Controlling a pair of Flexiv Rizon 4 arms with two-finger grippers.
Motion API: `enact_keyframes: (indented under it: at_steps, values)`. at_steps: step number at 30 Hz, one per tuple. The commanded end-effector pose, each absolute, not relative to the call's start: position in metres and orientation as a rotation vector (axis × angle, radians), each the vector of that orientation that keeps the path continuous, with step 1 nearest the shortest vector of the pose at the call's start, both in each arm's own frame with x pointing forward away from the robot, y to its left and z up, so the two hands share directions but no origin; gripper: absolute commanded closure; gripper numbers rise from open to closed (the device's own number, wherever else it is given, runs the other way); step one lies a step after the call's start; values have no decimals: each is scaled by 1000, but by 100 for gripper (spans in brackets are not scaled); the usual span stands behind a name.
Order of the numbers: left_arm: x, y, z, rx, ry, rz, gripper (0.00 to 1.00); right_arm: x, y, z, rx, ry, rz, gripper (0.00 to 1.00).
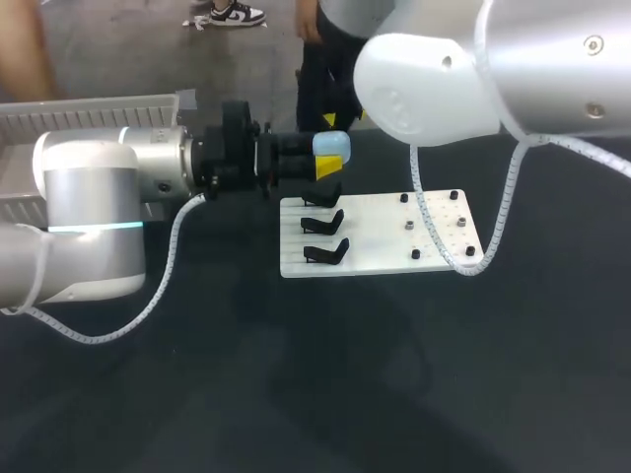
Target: Pick up each earbud case from the left stands, insert the matching earbuds, close the lid, and place the case in the box.
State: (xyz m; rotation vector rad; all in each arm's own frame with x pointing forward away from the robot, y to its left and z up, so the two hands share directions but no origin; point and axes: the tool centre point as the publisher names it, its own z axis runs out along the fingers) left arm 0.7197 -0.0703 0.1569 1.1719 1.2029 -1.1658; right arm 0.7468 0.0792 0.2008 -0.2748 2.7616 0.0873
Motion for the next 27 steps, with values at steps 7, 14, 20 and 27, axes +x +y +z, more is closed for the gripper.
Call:
enact_keyframes:
  at_steps: [7, 14, 20, 27]
  values:
    - [759, 21, 207, 1130, 1185, -938, 100, 725, 34, 210, -43, 2651, 120, 36]
    - [790, 109, 222, 1049, 1243, -731, 100, 706, 34, 191, -30, 2691, 126, 0]
    - [809, 164, 210, 992, 1304, -625, 100, 694, 39, 178, -24, 2726, 138, 0]
    - [820, 210, 163, 848, 1380, -570, 100, 682, 44, 168, -11, 2758, 157, 0]
